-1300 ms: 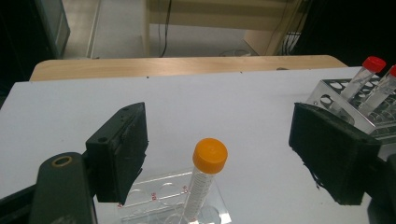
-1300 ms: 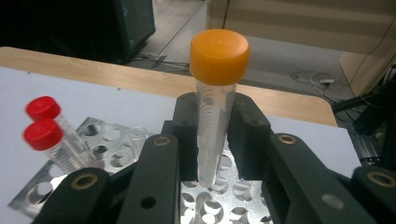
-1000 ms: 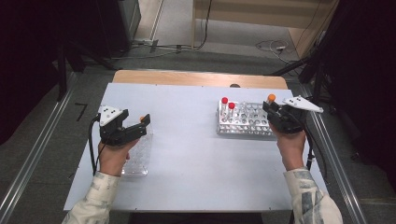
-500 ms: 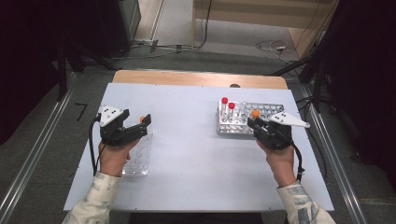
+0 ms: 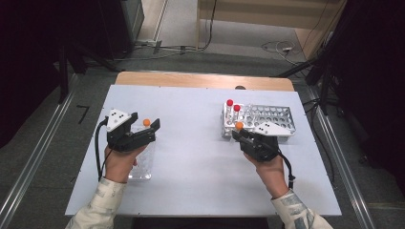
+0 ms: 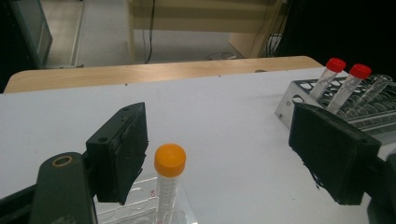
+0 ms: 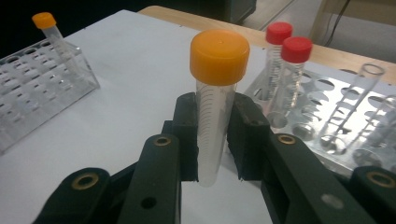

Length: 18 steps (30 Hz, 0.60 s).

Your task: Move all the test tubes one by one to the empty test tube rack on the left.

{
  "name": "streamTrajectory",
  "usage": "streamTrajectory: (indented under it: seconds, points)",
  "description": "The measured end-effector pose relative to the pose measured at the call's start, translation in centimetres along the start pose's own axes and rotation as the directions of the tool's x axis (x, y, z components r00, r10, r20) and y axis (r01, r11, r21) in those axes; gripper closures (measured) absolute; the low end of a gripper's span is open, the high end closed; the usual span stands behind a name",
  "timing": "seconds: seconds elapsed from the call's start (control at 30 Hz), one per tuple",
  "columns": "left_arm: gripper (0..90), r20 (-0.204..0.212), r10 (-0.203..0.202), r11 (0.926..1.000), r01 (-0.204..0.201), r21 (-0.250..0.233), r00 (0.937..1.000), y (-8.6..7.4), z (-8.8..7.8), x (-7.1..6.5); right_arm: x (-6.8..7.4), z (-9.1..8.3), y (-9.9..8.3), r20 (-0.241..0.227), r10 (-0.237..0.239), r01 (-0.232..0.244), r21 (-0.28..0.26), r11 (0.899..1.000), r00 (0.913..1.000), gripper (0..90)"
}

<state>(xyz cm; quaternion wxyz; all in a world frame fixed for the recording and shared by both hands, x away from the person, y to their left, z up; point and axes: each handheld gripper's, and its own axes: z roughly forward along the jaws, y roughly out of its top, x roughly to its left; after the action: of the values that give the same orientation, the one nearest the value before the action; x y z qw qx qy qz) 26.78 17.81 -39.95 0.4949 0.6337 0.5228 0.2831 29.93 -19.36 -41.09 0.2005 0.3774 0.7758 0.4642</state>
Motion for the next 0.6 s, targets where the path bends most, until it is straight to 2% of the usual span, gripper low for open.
streamTrajectory:
  seconds: [0.1, 0.6]
  points:
    - [20.0, 0.013, 0.009, 1.0000, -0.009, 0.001, 0.9999, 0.0, 0.0, -0.4, 0.9, 0.7, -0.4, -0.030, -0.008, 0.008, 0.012, 1.000, 0.9995, 71.6]
    - [20.1, 0.078, 0.030, 0.9994, -0.031, 0.013, 0.9965, 0.0, -0.1, -2.3, 3.7, 2.6, -1.1, -0.100, -0.055, 0.060, 0.050, 0.997, 0.9935, 71.6]
